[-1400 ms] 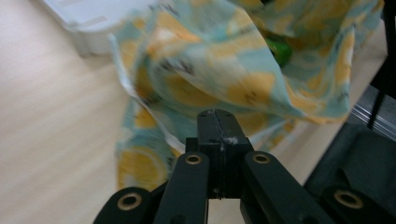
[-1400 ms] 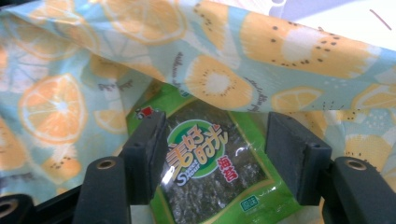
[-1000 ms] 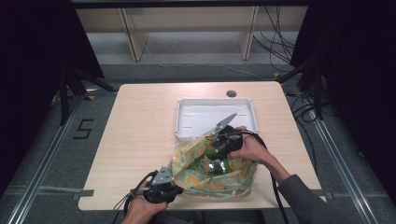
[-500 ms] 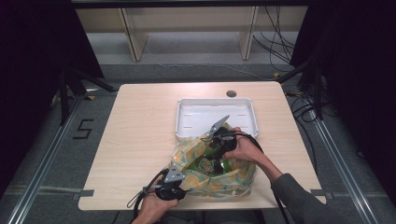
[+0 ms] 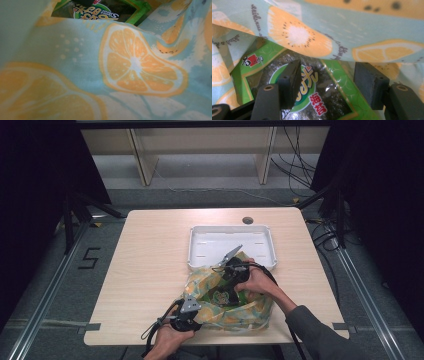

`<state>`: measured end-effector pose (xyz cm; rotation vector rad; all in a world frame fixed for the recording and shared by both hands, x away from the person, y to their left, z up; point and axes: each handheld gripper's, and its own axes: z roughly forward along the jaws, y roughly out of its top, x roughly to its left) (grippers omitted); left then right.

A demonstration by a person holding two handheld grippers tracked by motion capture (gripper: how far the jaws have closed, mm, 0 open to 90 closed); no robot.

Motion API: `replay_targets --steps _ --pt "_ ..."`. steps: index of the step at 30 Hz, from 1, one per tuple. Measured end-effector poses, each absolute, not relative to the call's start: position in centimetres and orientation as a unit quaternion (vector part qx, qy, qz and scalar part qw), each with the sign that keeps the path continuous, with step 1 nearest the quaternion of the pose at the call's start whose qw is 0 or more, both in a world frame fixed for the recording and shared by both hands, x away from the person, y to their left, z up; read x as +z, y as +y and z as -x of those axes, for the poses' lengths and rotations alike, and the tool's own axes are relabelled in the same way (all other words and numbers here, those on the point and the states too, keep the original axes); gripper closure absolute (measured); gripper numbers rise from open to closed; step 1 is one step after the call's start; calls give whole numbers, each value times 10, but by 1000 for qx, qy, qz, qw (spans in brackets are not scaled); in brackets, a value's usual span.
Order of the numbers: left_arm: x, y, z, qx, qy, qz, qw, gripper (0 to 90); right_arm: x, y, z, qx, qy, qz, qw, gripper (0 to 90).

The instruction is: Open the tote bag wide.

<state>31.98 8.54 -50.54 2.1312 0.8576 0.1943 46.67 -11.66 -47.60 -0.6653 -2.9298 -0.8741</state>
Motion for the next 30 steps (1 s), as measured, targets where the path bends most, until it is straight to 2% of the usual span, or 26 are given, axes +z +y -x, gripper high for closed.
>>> replay_targets --steps 12,16,18,30 --pt "-509 81 -324 83 342 -847 399 894 -477 -117 -465 -261 -941 213 26 418" --pt "-510 80 -324 82 344 -844 403 894 -477 -118 -465 -261 -939 221 46 425" --pt "-510 79 -325 79 351 -838 410 895 -478 -118 -464 -254 -941 223 33 429" --pt "-511 78 -328 82 345 -844 402 895 -469 -116 -458 -263 -936 227 53 470"
